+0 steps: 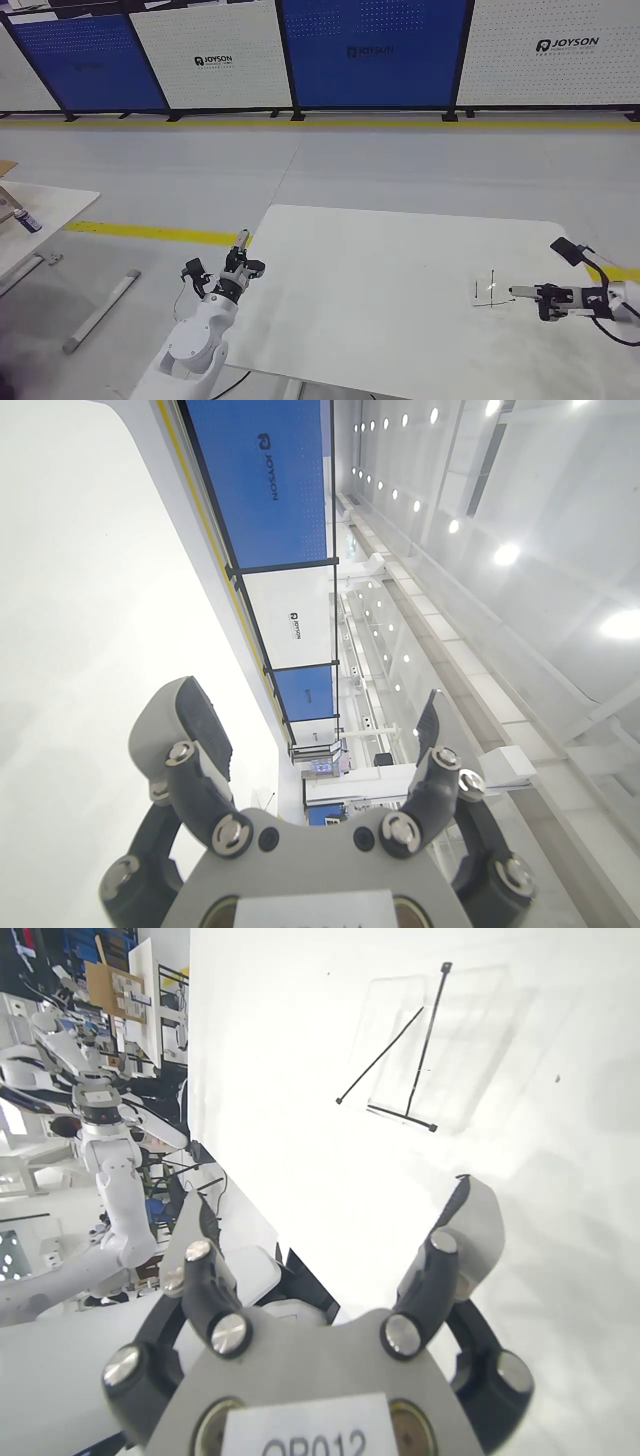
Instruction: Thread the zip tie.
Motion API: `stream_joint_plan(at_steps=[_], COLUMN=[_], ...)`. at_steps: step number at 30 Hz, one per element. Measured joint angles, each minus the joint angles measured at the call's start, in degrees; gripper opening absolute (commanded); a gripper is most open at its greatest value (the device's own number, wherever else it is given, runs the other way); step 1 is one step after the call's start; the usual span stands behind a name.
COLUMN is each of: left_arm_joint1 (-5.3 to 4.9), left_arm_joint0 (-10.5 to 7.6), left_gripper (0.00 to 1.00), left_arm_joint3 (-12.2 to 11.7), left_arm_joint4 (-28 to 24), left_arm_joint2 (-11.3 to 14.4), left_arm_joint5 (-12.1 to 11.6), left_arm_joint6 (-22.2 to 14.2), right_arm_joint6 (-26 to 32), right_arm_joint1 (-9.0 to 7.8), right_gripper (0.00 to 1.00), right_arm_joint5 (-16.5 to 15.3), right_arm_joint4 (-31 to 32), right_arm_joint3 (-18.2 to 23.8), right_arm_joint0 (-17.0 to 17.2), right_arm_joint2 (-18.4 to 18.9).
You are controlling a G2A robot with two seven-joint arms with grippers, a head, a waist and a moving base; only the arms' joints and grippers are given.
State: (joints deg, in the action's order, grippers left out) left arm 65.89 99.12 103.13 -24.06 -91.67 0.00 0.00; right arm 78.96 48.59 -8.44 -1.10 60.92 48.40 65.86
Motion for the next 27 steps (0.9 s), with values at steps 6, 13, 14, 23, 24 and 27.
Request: stream_joint_plan(at_steps=[6,13,14,23,24,27], left_arm_joint1=[0.00,0.00,0.00,0.00,0.00,0.00], left_arm_joint0=[0.00,0.00,0.00,0.00,0.00,0.00], left_gripper=[1.00,1.00,1.00,1.00,1.00,1.00], left_arm_joint3=[0.0,0.0,0.0,0.0,0.0,0.0], left_arm_joint4=[0.0,0.0,0.0,0.0,0.0,0.0], left_arm_joint2=[0.0,0.0,0.0,0.0,0.0,0.0], left_arm_joint5=[0.0,0.0,0.0,0.0,0.0,0.0], left_arm_joint6=[0.0,0.0,0.0,0.0,0.0,0.0], right_arm_joint6=[0.7,0.7,0.7,-4.4,-5.2,-6.2], right_arm_joint1=[1.88,2.43,2.43,3.07,3.27,4.06], right_gripper=[1.00,1.00,1.00,1.00,1.00,1.00], right_arm_joint5=[2.2,3.1,3.1,7.7,8.4,9.7], right_arm_joint4=[0.2,-0.4,-0.4,0.5,0.5,1.3], right_arm_joint3=[-4.9,-7.2,-7.2,-7.4,-7.4,-8.3], right_arm_joint0=[-4.2,-5.6,-5.6,-6.5,-6.7,-7.7], right_arm_joint2=[-5.3,-6.9,-6.9,-7.6,-8.0,-9.7])
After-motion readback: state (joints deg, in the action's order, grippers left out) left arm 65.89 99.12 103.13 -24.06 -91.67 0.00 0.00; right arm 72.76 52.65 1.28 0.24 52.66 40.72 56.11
